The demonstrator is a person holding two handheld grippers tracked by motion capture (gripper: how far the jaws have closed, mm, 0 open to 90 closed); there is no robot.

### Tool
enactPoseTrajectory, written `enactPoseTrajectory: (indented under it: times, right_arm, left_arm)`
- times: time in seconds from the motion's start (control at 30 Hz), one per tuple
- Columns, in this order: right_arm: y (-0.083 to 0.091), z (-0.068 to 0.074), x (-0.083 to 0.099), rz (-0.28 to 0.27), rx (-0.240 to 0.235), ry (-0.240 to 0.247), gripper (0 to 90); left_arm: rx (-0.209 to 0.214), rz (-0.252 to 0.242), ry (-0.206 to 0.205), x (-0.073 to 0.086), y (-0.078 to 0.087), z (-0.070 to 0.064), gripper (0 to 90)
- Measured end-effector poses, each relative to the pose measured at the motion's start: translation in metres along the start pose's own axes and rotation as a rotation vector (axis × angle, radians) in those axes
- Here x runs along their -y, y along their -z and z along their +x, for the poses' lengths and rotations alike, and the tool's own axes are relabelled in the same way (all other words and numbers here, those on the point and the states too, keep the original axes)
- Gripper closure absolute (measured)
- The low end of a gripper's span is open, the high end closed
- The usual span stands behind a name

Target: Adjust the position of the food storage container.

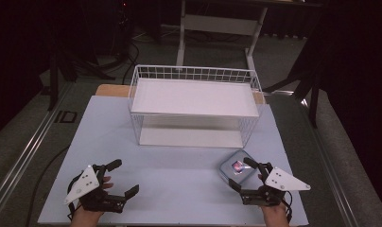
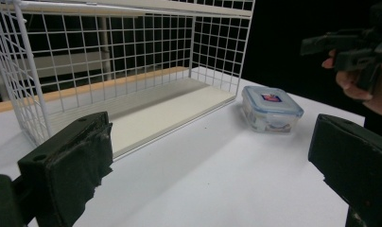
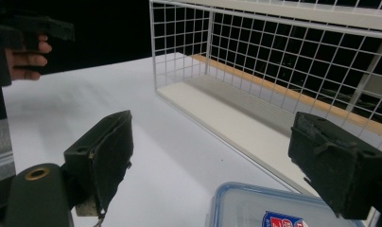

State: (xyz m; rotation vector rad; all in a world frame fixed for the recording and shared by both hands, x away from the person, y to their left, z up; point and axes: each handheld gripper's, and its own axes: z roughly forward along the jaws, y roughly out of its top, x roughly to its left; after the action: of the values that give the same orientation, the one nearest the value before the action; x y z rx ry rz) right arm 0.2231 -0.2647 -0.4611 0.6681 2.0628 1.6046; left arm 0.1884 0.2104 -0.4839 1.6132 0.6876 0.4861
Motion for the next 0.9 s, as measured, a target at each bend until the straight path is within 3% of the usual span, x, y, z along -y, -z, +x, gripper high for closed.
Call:
enactPoseTrajectory:
  times: [0.2, 0.53, 0.73, 0.77, 0.9]
  right_arm:
    - [0.000, 0.007, -0.009, 0.009, -0.026, 0.018, 14.6]
    - [0.004, 0.015, -0.034, -0.053, -0.030, 0.047, 12.6]
    - [0.001, 0.007, -0.045, -0.022, 0.000, 0.042, 12.6]
    - [0.000, 0.004, -0.045, -0.022, 0.027, 0.040, 12.6]
    - [-0.003, -0.010, -0.043, -0.002, 0.040, 0.015, 12.2]
  left_arm:
    - [-0.012, -0.006, -0.001, -0.001, 0.001, 0.000, 1.6]
    - [-0.007, 0.008, 0.001, 0.001, -0.002, -0.001, 1.6]
    - [-0.004, 0.016, 0.005, 0.002, -0.003, -0.002, 1.6]
    - [-0.006, 0.015, 0.004, 0.002, -0.003, -0.002, 1.6]
    - [-0.008, 0.016, 0.005, 0.003, -0.003, -0.002, 1.6]
